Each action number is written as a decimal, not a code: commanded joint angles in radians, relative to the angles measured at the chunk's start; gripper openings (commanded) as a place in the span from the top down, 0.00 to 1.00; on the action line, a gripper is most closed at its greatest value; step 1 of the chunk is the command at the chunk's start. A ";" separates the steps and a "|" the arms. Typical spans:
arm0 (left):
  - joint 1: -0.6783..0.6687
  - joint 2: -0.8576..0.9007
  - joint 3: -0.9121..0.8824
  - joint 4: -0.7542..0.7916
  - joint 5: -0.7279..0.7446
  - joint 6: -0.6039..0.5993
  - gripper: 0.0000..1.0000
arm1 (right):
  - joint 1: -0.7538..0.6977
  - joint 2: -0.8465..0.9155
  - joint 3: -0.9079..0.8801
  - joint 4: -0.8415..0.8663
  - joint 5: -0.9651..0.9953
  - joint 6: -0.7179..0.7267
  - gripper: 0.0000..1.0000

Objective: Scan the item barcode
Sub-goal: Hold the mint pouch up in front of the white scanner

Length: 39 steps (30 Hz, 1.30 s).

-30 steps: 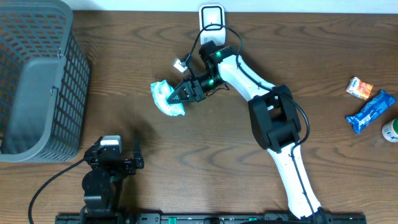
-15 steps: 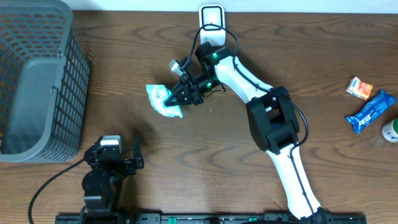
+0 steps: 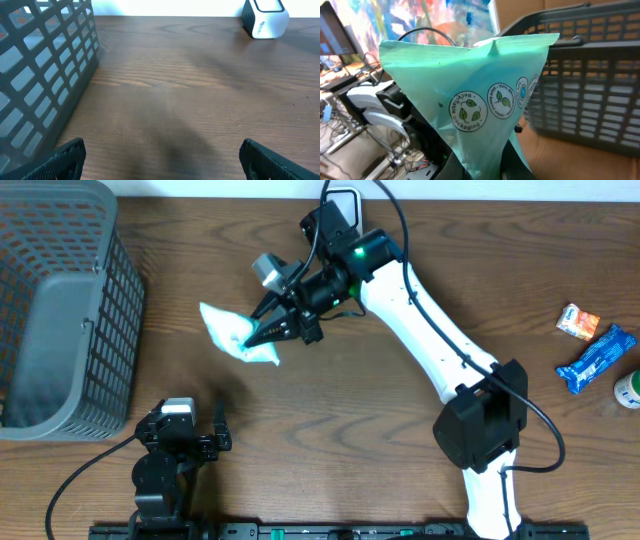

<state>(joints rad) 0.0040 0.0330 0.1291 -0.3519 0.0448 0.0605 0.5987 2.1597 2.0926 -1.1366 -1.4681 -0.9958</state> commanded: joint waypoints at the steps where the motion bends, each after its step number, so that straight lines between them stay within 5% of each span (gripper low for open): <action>1: 0.003 -0.002 -0.021 -0.005 -0.016 0.014 0.02 | 0.023 0.002 0.002 -0.013 0.026 0.005 0.99; 12: 0.003 -0.002 -0.021 -0.005 -0.016 0.014 0.02 | 0.054 0.002 0.002 -0.002 0.150 0.391 0.99; 18: 0.003 -0.002 -0.021 -0.005 -0.016 0.014 0.02 | 0.103 0.002 0.002 0.002 1.031 1.054 0.99; 23: 0.003 -0.002 -0.021 -0.005 -0.015 0.014 0.02 | 0.115 0.002 0.000 -0.146 1.450 1.235 0.99; 30: 0.003 -0.002 -0.021 -0.005 -0.015 0.014 0.02 | 0.054 0.002 0.000 -0.140 1.740 1.385 0.99; 39: 0.003 -0.002 -0.021 -0.005 -0.015 0.014 0.02 | -0.098 0.042 0.000 0.176 1.828 1.236 0.99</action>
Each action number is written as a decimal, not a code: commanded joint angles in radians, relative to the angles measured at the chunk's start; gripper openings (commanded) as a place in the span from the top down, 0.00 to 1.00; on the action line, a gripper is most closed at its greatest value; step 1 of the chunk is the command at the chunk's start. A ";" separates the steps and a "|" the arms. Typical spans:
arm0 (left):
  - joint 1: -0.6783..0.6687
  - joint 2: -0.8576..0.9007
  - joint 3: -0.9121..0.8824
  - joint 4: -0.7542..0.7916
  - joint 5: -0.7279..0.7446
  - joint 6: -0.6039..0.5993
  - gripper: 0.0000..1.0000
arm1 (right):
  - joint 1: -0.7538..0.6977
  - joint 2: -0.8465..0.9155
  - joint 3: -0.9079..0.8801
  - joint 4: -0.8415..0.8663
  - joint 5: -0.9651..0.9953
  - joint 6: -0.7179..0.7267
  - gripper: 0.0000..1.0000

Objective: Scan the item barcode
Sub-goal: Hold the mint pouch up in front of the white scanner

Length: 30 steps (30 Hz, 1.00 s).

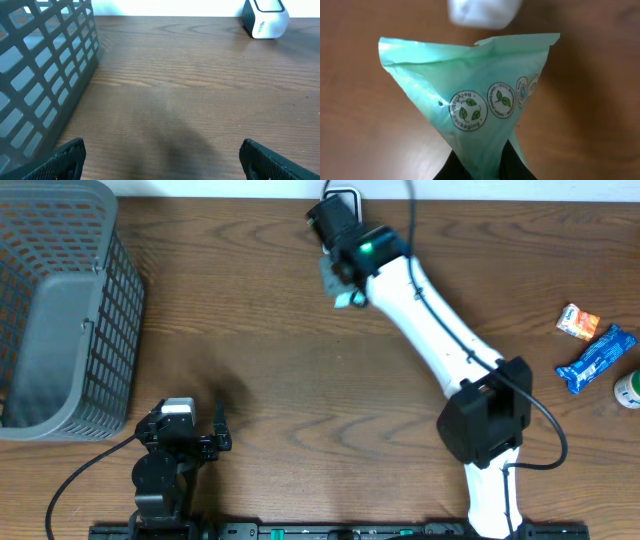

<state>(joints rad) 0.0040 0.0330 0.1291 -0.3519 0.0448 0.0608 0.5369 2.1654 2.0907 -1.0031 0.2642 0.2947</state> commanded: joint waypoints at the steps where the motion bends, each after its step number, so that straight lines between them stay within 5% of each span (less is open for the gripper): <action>1: 0.003 -0.002 -0.021 -0.005 -0.016 0.014 0.02 | -0.048 0.051 0.002 0.078 0.116 -0.080 0.99; 11: 0.003 -0.002 -0.021 -0.005 -0.015 0.014 0.02 | -0.054 0.206 0.051 0.477 0.319 -0.441 0.99; 21: 0.003 -0.002 -0.021 -0.005 -0.016 0.014 0.02 | -0.023 0.332 0.085 0.680 0.554 -1.054 0.99; 30: 0.003 -0.002 -0.021 -0.005 -0.016 0.014 0.02 | -0.018 0.389 0.085 0.864 0.591 -1.236 0.99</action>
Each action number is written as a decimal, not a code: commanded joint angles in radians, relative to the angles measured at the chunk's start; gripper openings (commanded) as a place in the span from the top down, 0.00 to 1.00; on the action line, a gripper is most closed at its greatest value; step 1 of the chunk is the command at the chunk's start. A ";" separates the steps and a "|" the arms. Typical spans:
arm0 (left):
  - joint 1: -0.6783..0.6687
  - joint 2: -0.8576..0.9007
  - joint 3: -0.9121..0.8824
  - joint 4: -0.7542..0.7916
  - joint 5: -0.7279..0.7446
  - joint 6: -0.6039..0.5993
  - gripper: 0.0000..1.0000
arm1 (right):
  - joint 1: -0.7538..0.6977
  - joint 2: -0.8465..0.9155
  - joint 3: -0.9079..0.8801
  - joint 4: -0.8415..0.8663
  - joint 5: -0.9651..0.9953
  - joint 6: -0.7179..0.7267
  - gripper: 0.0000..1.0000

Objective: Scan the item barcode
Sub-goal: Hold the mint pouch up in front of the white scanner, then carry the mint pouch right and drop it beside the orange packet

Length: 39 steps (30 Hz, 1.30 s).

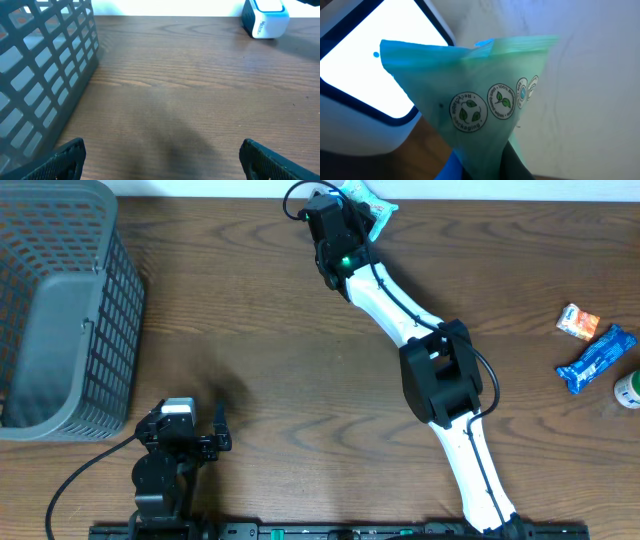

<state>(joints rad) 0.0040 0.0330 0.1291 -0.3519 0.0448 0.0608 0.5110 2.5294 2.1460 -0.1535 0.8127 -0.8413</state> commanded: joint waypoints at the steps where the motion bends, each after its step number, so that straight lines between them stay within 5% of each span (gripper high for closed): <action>1: 0.003 -0.002 -0.021 -0.005 -0.015 0.014 0.02 | 0.008 0.038 0.030 0.012 0.043 -0.111 0.99; 13: 0.003 -0.002 -0.021 -0.005 -0.015 0.014 0.02 | 0.032 0.074 0.029 0.040 0.082 -0.163 0.99; 20: 0.003 -0.002 -0.021 -0.005 -0.015 0.014 0.02 | -0.068 -0.038 0.029 -0.111 0.486 -0.119 0.99; 26: 0.003 -0.002 -0.021 -0.005 -0.016 0.014 0.02 | -0.178 -0.079 0.029 -0.471 0.564 0.285 0.99; 31: 0.003 -0.002 -0.021 -0.005 -0.015 0.014 0.02 | -0.317 -0.084 0.029 -0.818 0.320 0.603 0.99; 39: 0.003 -0.002 -0.021 -0.005 -0.015 0.014 0.02 | -0.637 -0.083 0.018 -0.850 0.205 0.679 0.99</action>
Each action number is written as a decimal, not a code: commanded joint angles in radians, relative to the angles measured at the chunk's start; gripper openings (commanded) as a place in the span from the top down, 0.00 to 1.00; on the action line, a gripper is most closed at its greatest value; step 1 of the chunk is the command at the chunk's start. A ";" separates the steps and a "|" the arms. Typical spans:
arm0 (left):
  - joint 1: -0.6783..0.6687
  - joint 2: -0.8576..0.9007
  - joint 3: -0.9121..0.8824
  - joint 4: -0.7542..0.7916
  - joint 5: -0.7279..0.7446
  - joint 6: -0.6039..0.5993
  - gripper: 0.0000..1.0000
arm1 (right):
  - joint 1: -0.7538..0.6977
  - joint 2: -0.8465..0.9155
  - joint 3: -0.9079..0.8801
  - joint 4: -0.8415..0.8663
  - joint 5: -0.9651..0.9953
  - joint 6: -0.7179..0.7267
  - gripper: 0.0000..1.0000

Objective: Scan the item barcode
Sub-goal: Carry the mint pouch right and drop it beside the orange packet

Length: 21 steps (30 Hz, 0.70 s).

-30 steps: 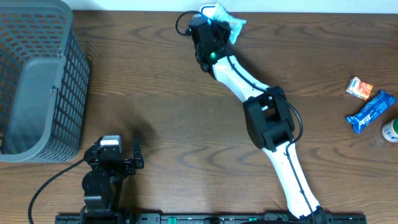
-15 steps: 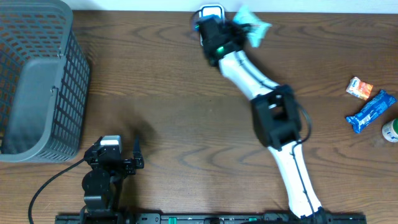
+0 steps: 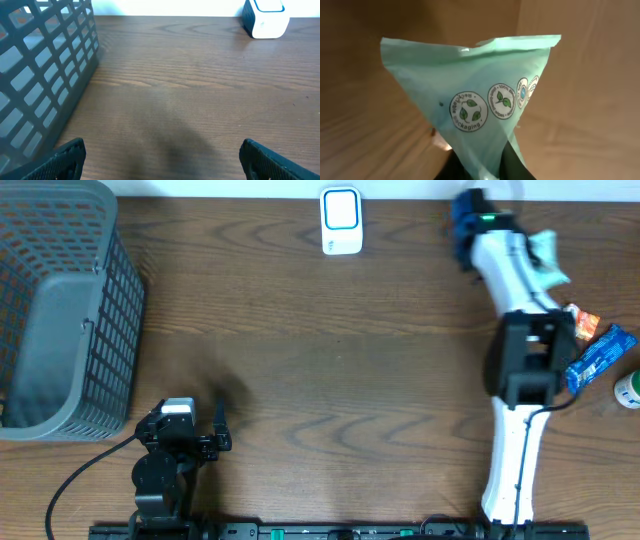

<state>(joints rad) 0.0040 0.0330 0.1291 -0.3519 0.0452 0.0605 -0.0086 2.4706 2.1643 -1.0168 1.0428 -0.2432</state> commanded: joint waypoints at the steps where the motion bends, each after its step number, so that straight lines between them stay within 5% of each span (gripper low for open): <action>1: 0.003 -0.002 -0.021 -0.005 -0.016 0.014 0.02 | -0.146 -0.024 0.000 0.018 -0.037 0.073 0.99; 12: 0.003 -0.002 -0.021 -0.005 -0.016 0.014 0.02 | -0.410 -0.024 -0.001 0.047 -0.396 0.111 0.99; 13: 0.003 -0.002 -0.021 -0.005 -0.016 0.014 0.02 | -0.421 -0.024 -0.001 0.046 -0.434 0.136 0.91; 14: 0.003 -0.002 -0.021 -0.005 -0.016 0.014 0.02 | -0.431 -0.024 -0.001 0.047 -0.469 0.163 0.73; 16: 0.003 -0.002 -0.021 -0.005 -0.016 0.014 0.02 | -0.444 -0.024 -0.001 0.048 -0.518 0.196 0.20; 17: 0.003 -0.002 -0.021 -0.005 -0.016 0.014 0.02 | -0.445 -0.025 0.000 0.048 -0.531 0.199 0.02; 21: 0.003 -0.002 -0.021 -0.005 -0.016 0.014 0.02 | -0.435 -0.031 0.034 0.027 -0.534 0.239 0.01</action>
<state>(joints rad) 0.0040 0.0330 0.1291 -0.3519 0.0448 0.0608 -0.4561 2.4706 2.1651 -0.9775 0.5659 -0.0849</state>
